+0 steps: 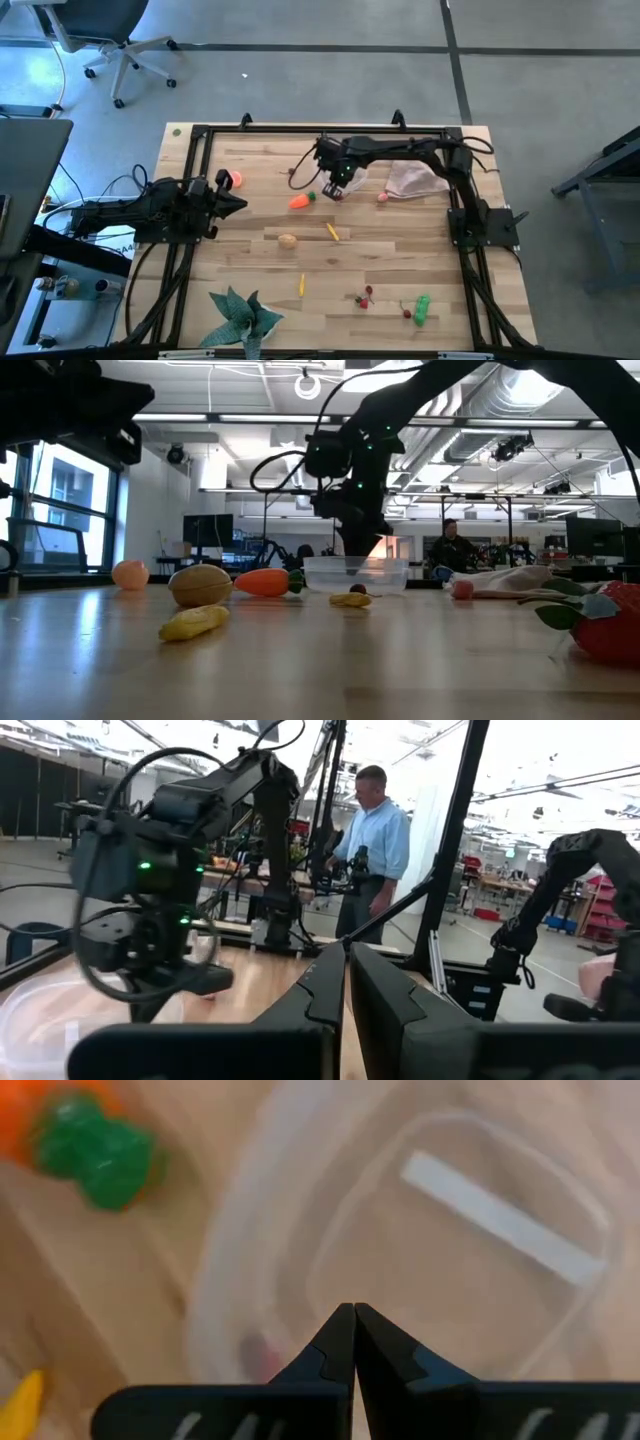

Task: Pick and placing Produce into tupperware
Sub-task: Adjust the transparent bin, then put the pink peach into the transparent bin

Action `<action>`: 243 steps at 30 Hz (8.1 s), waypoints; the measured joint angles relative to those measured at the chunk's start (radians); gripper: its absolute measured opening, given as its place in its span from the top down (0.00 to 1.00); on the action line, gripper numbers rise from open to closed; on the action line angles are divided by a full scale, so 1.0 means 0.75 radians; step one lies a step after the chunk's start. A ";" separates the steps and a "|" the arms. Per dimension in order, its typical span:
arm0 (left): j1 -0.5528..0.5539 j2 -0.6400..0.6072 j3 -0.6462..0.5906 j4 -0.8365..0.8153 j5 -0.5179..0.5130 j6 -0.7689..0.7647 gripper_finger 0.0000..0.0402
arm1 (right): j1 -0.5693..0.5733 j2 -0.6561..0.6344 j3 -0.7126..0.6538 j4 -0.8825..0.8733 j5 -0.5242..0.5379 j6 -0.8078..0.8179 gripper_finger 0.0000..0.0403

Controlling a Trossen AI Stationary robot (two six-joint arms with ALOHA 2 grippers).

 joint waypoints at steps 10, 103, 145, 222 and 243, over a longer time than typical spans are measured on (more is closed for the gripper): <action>0.000 0.000 0.000 -0.003 0.000 -0.003 0.97 | 0.122 0.000 -0.001 -0.010 0.013 0.073 1.00; 0.000 0.001 0.001 -0.019 -0.046 0.037 0.97 | 0.268 -1.444 -0.878 0.240 0.245 0.378 1.00; 0.000 0.001 0.001 -0.016 -0.050 0.107 0.97 | 0.398 -1.911 -1.274 0.581 0.075 -0.208 1.00; 0.627 1.703 1.448 -1.911 -0.513 -0.871 0.97 | 0.384 -1.911 -1.273 0.582 0.108 -0.218 1.00; 0.893 1.701 1.020 -1.496 -0.209 -0.842 0.97 | 0.384 -1.911 -1.273 0.582 0.108 -0.218 1.00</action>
